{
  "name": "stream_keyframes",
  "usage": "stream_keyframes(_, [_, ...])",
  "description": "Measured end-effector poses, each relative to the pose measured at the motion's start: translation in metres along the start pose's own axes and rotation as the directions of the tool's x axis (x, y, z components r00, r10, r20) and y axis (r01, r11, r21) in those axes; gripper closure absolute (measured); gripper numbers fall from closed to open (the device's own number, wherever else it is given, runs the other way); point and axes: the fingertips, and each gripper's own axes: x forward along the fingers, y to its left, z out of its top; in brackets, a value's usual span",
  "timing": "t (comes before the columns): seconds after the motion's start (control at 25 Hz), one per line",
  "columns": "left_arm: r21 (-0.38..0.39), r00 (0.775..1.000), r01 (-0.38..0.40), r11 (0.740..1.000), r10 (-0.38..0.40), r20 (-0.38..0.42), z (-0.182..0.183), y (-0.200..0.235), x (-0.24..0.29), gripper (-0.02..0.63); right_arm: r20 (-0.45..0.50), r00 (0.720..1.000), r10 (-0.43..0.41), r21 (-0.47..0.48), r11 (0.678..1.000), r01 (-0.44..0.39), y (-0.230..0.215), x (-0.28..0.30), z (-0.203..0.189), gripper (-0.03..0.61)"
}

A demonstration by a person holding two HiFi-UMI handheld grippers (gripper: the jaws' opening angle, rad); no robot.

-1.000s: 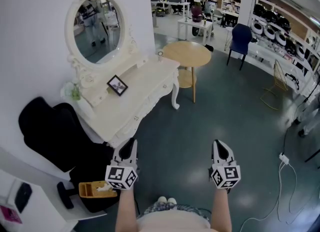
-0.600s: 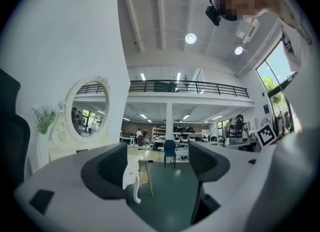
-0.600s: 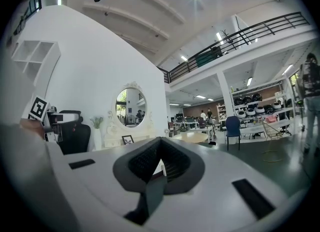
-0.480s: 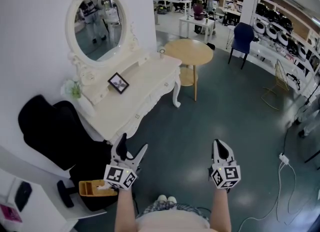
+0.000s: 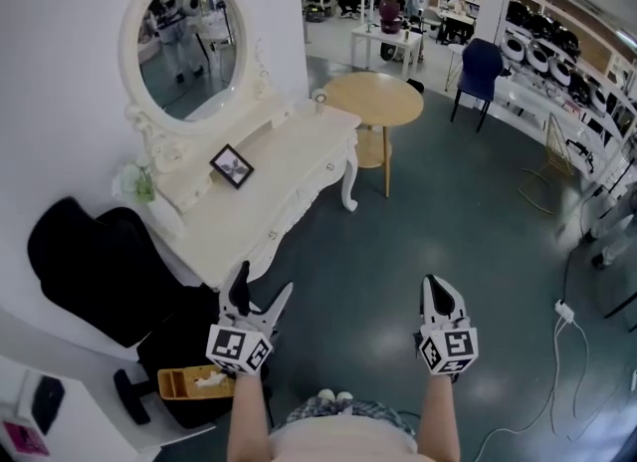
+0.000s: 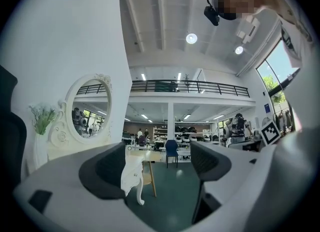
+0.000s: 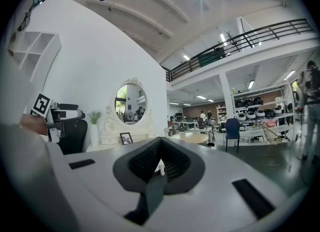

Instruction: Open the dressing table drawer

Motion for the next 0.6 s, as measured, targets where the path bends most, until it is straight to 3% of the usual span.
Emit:
stream_keyframes(0.44, [0.003, 1.000, -0.001, 1.000, 0.001, -0.023, -0.008, 0.041, 0.028, 0.225, -0.023, 1.000, -0.014, -0.006, 1.000, 0.014, 0.007, 0.040, -0.012, 0.563])
stream_keyframes(0.6, [-0.029, 1.000, -0.006, 1.000, 0.005, -0.024, -0.015, 0.054, 0.044, 0.225, -0.033, 0.999, -0.016, -0.012, 1.000, 0.016, 0.002, 0.062, -0.013, 0.563])
